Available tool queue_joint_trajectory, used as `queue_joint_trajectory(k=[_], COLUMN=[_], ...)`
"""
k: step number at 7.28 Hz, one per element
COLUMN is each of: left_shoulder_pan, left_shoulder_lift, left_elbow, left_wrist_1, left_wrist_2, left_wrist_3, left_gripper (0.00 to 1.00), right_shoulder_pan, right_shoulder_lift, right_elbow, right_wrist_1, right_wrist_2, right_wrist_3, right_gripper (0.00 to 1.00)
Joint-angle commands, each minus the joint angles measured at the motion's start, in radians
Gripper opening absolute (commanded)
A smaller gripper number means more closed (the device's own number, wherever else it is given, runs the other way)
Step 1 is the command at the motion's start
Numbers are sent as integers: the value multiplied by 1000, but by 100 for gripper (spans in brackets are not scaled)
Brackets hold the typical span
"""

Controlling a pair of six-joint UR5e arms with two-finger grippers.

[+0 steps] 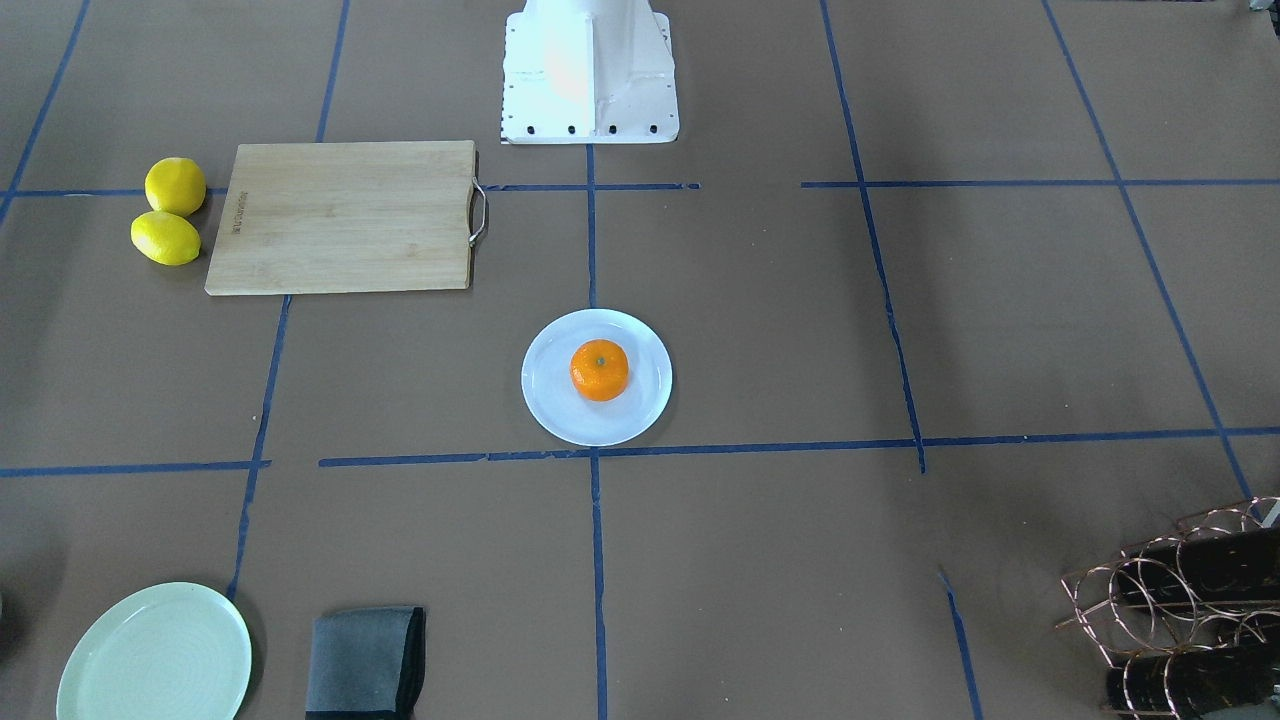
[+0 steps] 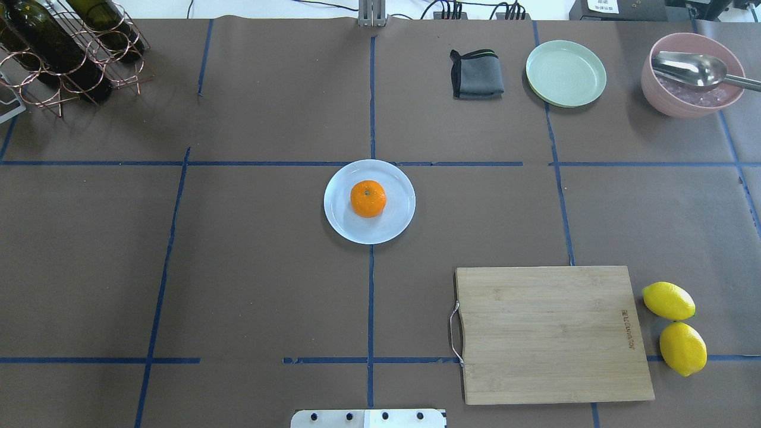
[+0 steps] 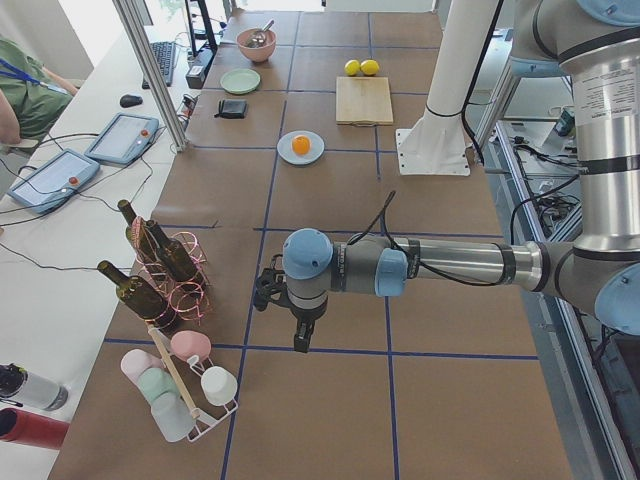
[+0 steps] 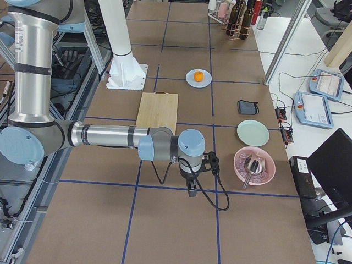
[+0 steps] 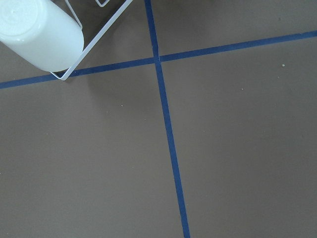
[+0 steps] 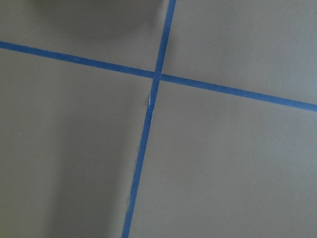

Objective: Pick orange to plate

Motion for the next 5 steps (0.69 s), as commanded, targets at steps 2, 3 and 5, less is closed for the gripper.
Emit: queue_joint_trajectory(k=[2, 3, 5], left_shoulder_pan=[-4, -4, -4], left_shoulder_lift=[31, 31, 31], left_elbow=[-4, -7, -10], left_wrist_1=[2, 2, 0], left_wrist_2=[4, 4, 6], left_wrist_3=[0, 0, 0], left_gripper=[100, 100, 100], right_shoulder_pan=[-38, -39, -39], right_shoulder_lift=[-1, -9, -12], right_elbow=[42, 40, 36], right_wrist_1=[-61, -58, -53], right_wrist_2=[-46, -44, -44], right_wrist_3=[0, 0, -6], right_gripper=[100, 100, 100])
